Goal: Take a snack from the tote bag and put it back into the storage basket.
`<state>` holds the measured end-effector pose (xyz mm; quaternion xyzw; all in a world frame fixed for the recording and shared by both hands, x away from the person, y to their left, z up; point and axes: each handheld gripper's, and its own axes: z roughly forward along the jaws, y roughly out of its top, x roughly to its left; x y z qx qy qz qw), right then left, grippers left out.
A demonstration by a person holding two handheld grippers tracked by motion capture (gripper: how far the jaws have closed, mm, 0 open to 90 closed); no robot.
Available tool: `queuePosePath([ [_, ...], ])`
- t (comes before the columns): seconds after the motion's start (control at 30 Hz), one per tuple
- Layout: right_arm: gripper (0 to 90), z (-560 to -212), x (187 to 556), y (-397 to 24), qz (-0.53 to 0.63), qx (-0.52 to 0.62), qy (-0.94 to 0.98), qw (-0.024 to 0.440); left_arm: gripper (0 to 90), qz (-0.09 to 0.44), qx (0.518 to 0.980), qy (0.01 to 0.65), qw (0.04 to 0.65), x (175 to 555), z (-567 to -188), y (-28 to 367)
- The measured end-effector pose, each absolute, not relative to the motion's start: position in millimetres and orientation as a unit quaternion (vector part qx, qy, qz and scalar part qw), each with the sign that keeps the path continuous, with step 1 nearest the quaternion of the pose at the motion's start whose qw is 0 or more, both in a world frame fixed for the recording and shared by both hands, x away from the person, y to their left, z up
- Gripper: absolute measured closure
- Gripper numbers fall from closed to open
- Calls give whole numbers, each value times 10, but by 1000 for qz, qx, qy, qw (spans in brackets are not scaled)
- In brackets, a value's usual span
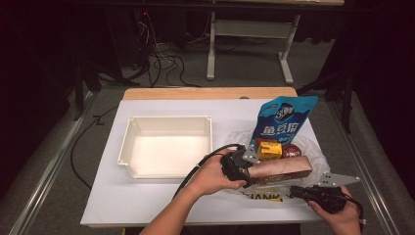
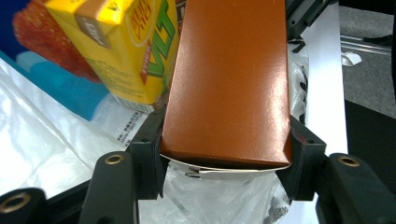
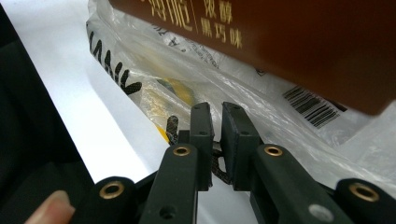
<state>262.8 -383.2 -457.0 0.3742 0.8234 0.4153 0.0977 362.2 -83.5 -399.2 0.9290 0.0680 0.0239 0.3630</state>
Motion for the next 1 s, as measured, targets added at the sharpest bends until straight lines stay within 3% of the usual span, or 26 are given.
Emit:
queuePosePath([
  [0.73,825,-4616,2647,-3850,400,381,828,99,438,33,930,71,360,3558,-3822,-597],
  [1.0,614,-4588,2626,-3852,410,388,815,131,438,31,928,80,361,3527,-3791,-450],
])
